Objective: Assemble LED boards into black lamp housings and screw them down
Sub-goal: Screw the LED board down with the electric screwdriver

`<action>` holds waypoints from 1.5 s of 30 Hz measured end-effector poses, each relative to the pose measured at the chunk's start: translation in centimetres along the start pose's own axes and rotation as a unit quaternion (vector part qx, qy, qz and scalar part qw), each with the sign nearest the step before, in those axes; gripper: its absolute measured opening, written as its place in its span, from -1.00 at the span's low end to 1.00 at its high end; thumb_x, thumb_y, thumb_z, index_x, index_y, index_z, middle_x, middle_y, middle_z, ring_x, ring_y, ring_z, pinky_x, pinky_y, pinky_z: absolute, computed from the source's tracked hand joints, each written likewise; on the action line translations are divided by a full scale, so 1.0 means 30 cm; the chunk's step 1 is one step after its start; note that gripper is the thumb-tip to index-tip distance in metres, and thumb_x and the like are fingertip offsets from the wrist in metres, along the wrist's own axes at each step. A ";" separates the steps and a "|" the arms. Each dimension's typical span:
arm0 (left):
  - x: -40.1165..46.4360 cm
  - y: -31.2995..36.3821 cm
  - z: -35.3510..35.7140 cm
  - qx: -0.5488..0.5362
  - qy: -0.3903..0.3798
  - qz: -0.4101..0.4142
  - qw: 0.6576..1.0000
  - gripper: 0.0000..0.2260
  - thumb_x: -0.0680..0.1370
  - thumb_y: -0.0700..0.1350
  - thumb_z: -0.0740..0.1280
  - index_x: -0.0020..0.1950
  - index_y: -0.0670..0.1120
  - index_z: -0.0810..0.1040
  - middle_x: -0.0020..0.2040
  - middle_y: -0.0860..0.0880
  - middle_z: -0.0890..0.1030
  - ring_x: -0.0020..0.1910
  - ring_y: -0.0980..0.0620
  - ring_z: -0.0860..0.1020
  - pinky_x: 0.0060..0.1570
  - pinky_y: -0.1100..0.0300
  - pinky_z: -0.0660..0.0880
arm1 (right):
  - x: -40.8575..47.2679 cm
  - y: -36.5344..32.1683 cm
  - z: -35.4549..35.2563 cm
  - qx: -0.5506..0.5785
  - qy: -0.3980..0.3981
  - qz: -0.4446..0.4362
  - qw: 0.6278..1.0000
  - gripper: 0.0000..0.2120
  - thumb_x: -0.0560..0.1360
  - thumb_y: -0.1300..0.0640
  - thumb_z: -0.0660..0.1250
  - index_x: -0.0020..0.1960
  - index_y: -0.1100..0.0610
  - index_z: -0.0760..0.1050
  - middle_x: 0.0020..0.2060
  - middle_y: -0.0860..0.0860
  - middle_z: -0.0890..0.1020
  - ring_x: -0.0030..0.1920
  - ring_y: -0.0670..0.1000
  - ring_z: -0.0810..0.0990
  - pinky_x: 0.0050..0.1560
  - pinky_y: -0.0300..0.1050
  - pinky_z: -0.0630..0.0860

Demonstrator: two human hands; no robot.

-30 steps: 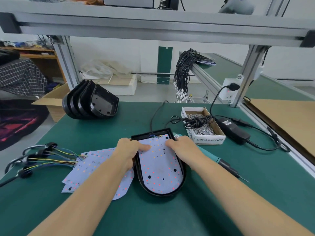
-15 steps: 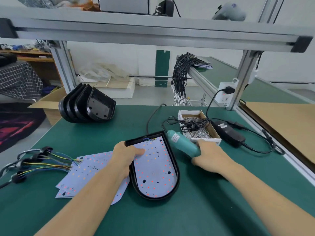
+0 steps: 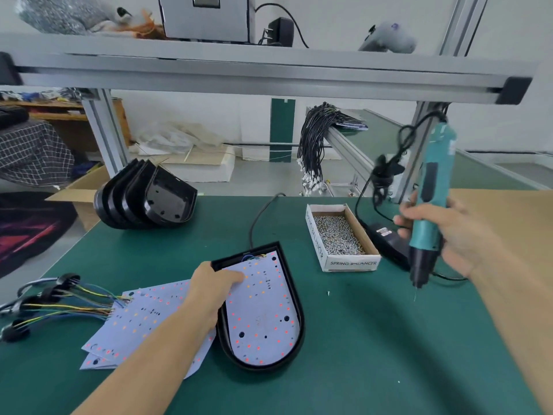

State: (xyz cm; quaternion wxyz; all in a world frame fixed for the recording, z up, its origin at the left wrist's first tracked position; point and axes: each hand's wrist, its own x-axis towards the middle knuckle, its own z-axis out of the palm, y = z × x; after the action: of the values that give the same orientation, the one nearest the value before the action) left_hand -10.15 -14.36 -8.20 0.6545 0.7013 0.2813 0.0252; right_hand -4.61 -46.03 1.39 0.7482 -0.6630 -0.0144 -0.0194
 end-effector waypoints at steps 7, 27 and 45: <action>0.016 -0.013 0.030 0.077 0.034 0.051 0.995 -0.02 0.29 -0.08 0.61 0.52 -0.12 0.07 0.41 -0.12 0.35 0.30 -0.17 0.41 0.26 -0.05 0.40 | -0.006 -0.025 -0.088 0.080 0.022 -0.087 0.993 -0.79 0.46 0.33 0.32 -0.18 0.05 0.42 -0.47 -0.05 0.47 -0.52 -0.09 0.41 -0.47 -0.28 0.43; -0.072 -0.021 0.092 0.553 0.042 0.382 0.740 -0.79 0.63 -0.03 0.16 -0.11 0.01 0.54 -0.08 0.09 0.42 -0.04 0.02 0.36 -0.05 0.16 0.20 | -0.020 -0.019 -0.018 0.093 -0.010 -0.113 0.989 -0.82 0.28 0.28 0.41 -0.25 0.01 0.56 -0.50 -0.04 0.44 -0.55 -0.07 0.38 -0.49 -0.25 0.40; -0.085 -0.049 0.080 0.441 0.036 0.444 0.779 -0.76 0.49 -0.05 0.27 0.04 -0.07 0.68 -0.14 0.00 0.54 -0.10 -0.11 0.53 -0.05 0.00 0.44 | -0.061 -0.028 0.025 0.120 0.017 -0.212 0.970 -0.75 0.38 0.33 0.36 -0.25 -0.02 0.46 -0.45 -0.06 0.47 -0.51 -0.07 0.41 -0.37 -0.26 0.44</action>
State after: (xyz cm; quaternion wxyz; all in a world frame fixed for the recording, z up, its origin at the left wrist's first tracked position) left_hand -11.86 -17.62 -9.08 0.1791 0.9591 -0.0570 0.2115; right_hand -6.47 -45.37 2.24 0.8011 -0.5498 -0.1447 -0.1870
